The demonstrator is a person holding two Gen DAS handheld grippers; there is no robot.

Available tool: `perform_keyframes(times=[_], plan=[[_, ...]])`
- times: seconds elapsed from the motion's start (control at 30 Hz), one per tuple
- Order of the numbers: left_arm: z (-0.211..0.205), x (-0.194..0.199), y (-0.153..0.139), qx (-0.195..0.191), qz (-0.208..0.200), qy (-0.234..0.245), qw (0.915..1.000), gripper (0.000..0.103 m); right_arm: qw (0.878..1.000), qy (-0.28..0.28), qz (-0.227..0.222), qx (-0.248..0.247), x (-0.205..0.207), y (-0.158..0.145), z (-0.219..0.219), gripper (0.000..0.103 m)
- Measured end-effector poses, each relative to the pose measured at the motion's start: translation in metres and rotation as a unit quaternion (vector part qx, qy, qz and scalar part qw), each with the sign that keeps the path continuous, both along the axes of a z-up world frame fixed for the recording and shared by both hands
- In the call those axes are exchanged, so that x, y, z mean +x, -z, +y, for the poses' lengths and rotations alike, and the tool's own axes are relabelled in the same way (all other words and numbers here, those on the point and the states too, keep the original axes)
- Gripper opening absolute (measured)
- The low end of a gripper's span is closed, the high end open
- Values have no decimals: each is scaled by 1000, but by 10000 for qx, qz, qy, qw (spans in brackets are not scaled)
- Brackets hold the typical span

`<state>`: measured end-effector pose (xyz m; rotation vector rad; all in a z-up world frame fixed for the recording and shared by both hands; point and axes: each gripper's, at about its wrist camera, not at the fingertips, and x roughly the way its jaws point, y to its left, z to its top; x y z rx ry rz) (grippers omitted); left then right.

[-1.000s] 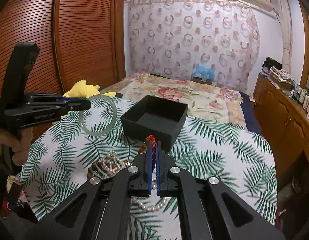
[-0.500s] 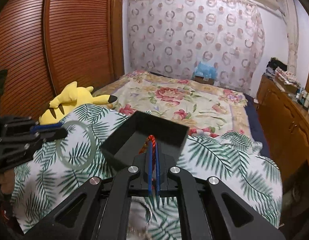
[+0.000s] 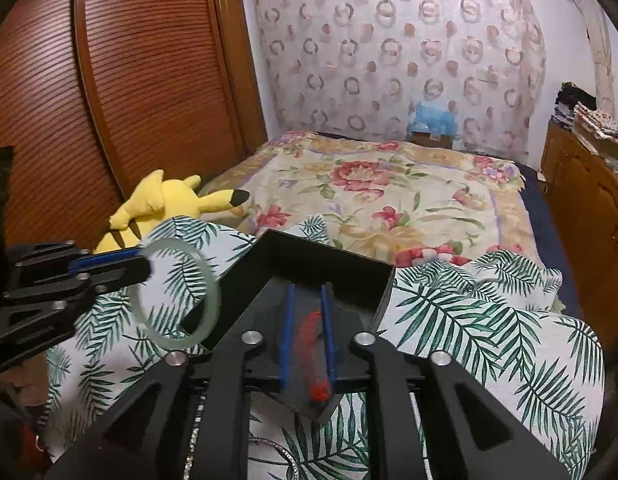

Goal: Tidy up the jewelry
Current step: 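Lower the jade bangle and red bracelet into the black box and release both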

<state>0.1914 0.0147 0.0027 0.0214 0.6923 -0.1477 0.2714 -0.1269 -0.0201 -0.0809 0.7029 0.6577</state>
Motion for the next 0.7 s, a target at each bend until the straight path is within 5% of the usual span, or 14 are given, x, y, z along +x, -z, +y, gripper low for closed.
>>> perform_keyframes(times=[0.7], plan=[[-34,46,32,253,489,106,9984,10,9990,305,-204,-260,-37,10,-39,16]])
